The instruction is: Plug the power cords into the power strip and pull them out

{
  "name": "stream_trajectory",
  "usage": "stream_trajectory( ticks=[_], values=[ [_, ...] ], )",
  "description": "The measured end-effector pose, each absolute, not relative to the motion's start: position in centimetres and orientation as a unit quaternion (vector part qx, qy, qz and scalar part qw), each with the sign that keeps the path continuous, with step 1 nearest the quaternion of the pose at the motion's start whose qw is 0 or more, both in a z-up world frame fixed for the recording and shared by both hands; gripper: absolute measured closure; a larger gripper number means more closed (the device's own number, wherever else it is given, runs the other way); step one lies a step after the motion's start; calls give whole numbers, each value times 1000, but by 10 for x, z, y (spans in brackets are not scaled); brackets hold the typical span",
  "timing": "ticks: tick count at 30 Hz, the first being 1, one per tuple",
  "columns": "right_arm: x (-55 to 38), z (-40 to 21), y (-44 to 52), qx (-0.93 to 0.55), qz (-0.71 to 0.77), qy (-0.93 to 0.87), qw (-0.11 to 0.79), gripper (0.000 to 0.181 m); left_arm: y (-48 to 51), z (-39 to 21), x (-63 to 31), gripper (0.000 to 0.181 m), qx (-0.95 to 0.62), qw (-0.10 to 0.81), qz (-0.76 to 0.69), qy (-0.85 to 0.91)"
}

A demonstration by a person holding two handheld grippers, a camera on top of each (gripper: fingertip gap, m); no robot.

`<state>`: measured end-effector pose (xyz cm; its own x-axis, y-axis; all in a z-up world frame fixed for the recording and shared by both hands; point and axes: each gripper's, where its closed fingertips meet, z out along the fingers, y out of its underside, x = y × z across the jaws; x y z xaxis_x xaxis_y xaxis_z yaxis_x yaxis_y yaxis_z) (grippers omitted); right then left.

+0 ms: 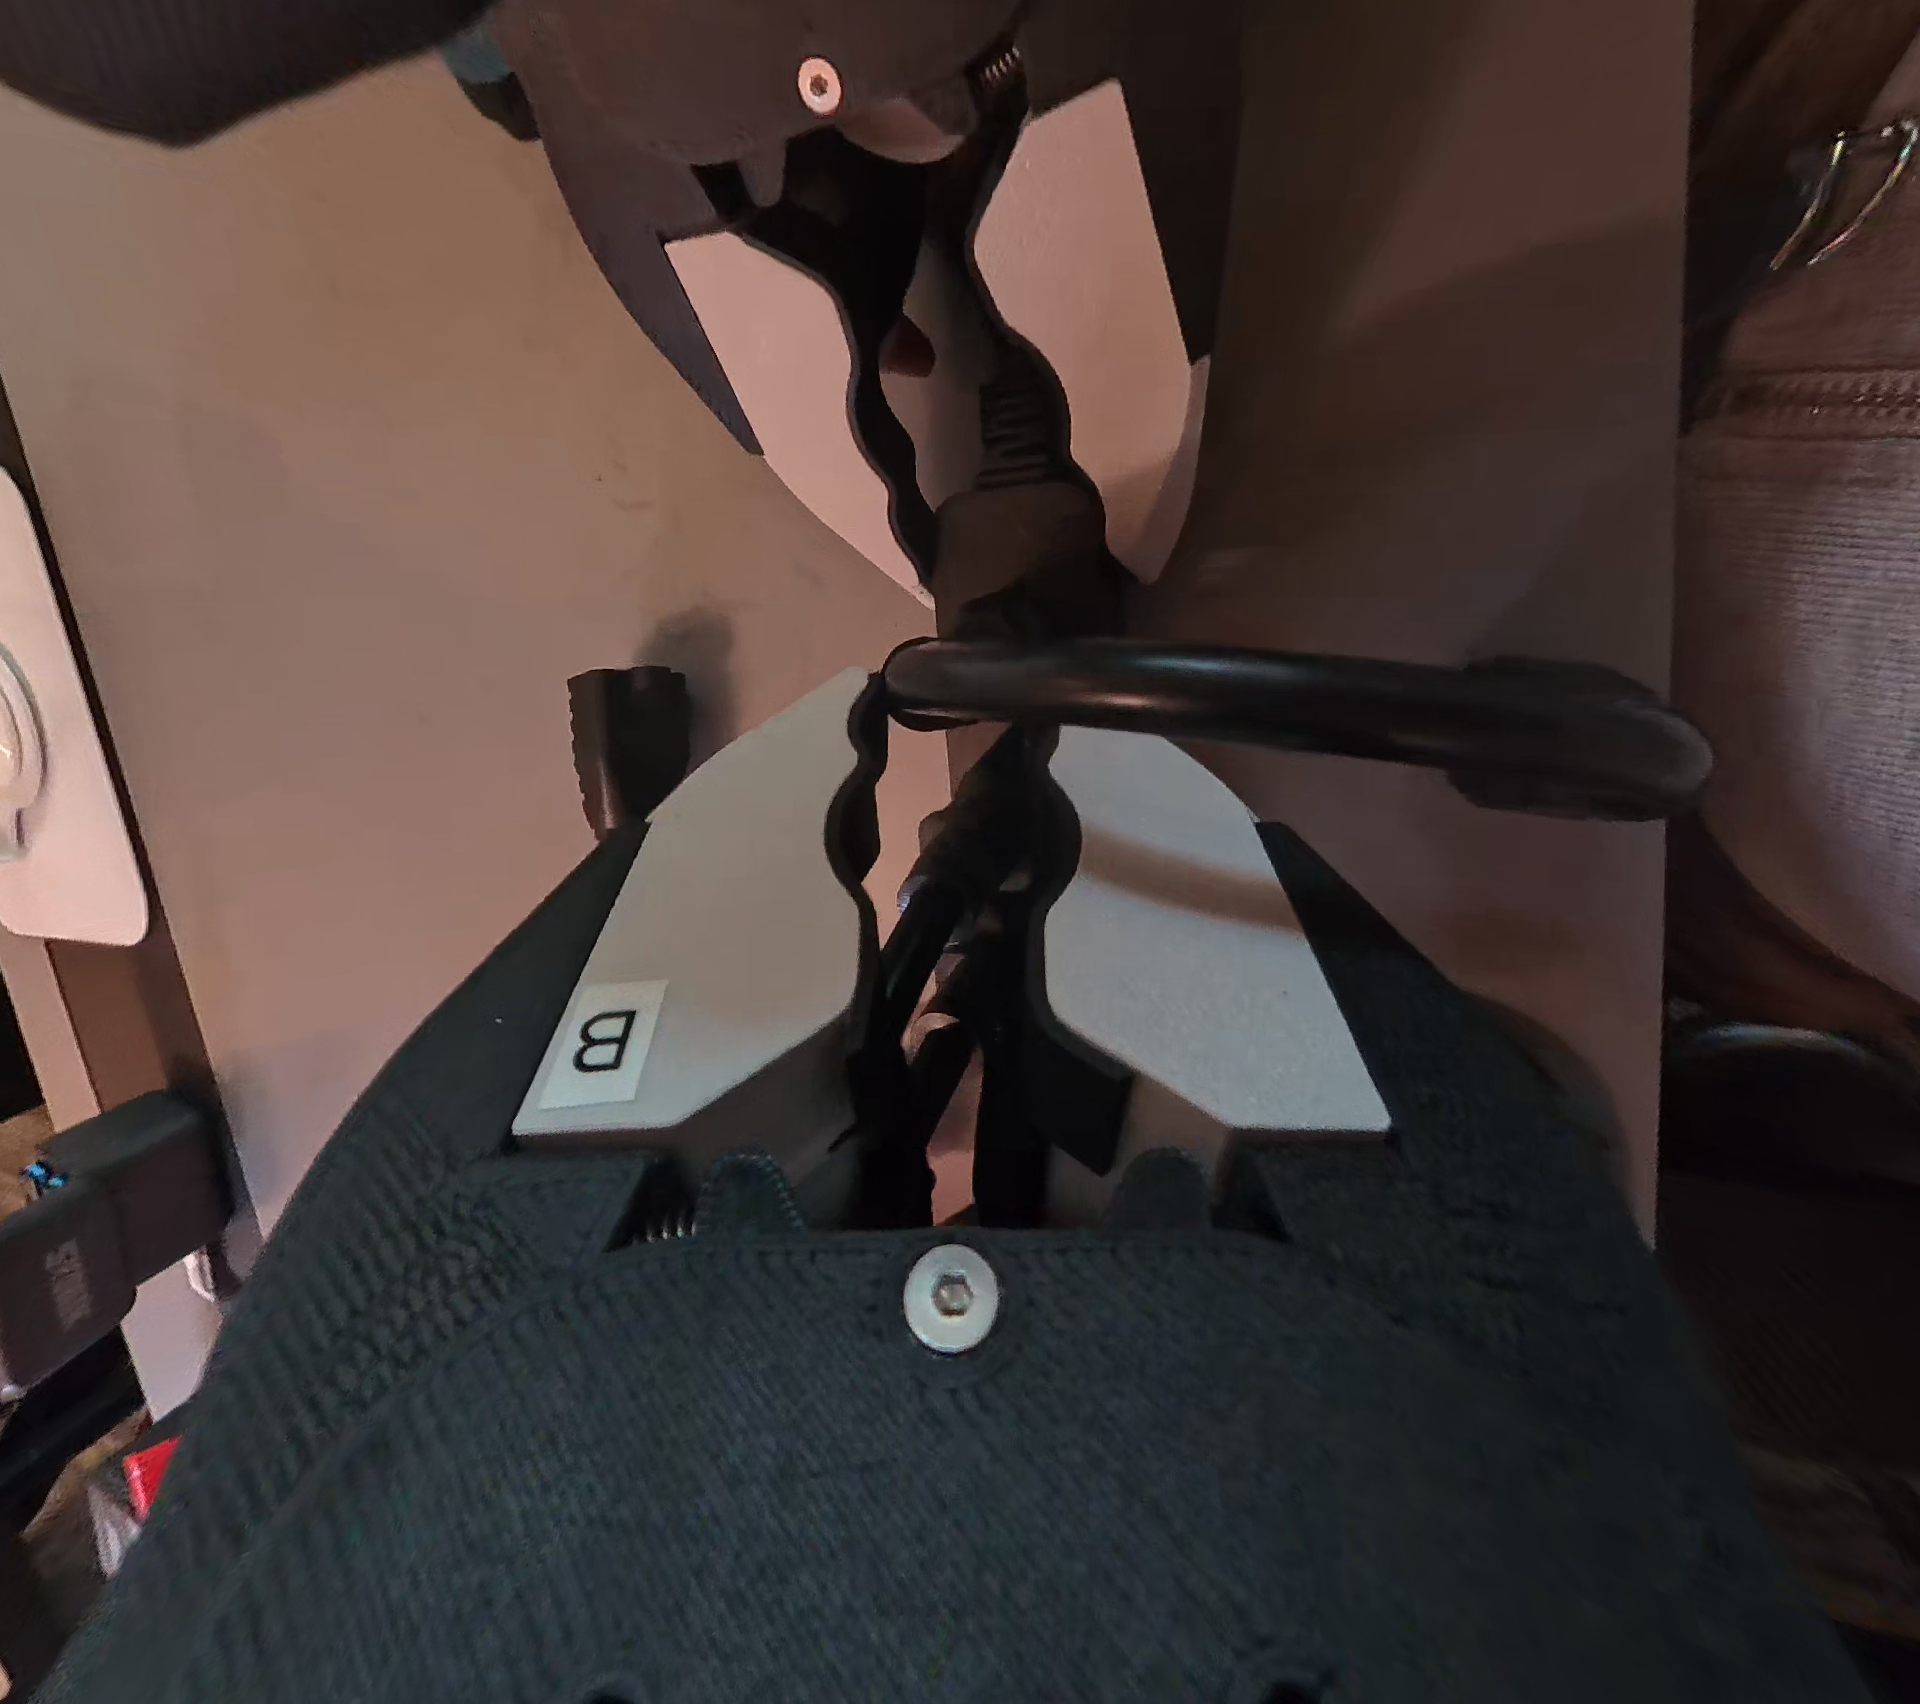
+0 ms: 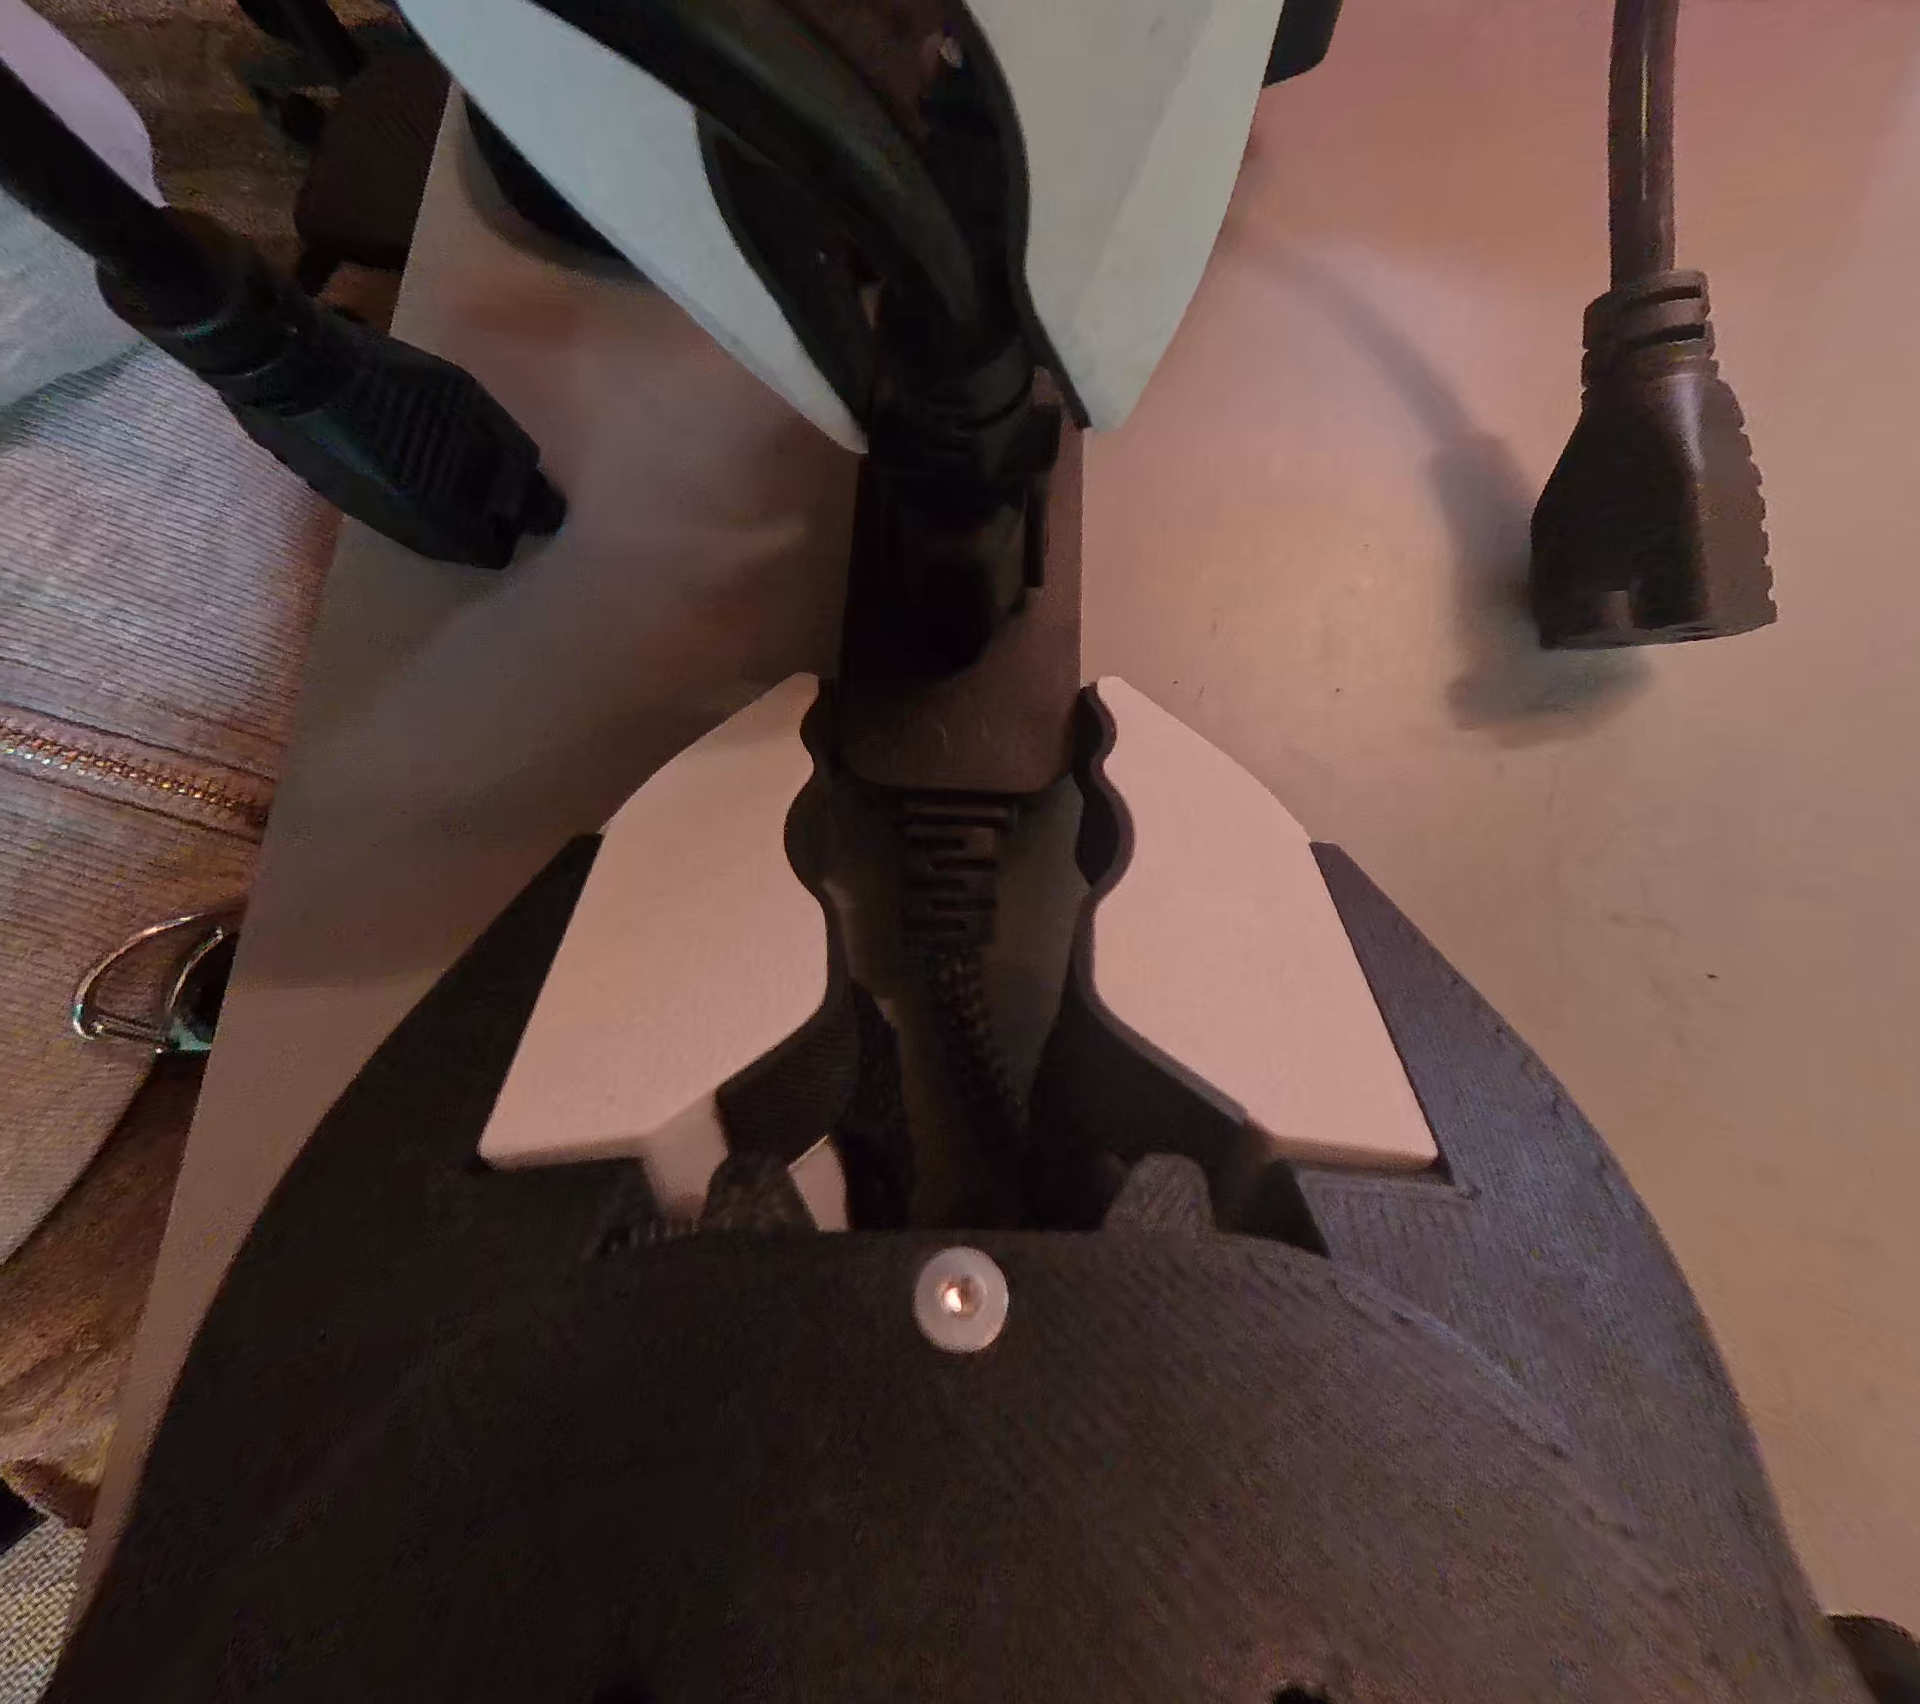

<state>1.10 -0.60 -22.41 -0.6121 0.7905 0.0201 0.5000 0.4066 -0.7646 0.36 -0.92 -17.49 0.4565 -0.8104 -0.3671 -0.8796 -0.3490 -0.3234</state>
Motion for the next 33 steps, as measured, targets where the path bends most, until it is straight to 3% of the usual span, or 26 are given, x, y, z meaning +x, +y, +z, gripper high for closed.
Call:
stream_trajectory(
  ticks=[2,4,9,15,18,24,33],
  values=[
    [12,-222,-7,-390,383,-815,194,136,-14,-171,3,152,-807,268,78,521],
    [12,-213,-6,-387,408,-801,204,135,-19,-165,5,129,-786,312,87,527],
    [8,-174,5,-395,517,-718,246,110,-49,-124,10,94,-744,460,40,483],
    [3,-146,16,-376,565,-660,323,84,-94,-19,-40,93,-583,782,-106,193],
    [2,-144,18,-364,552,-658,359,72,-124,7,-81,88,-450,885,-99,72],
    [3,-113,36,-345,573,-597,443,61,-124,16,-87,86,-387,912,-124,52],
    [10,-93,51,-345,577,-553,492,57,-132,56,-111,94,-278,940,-197,-8]
  ],
)
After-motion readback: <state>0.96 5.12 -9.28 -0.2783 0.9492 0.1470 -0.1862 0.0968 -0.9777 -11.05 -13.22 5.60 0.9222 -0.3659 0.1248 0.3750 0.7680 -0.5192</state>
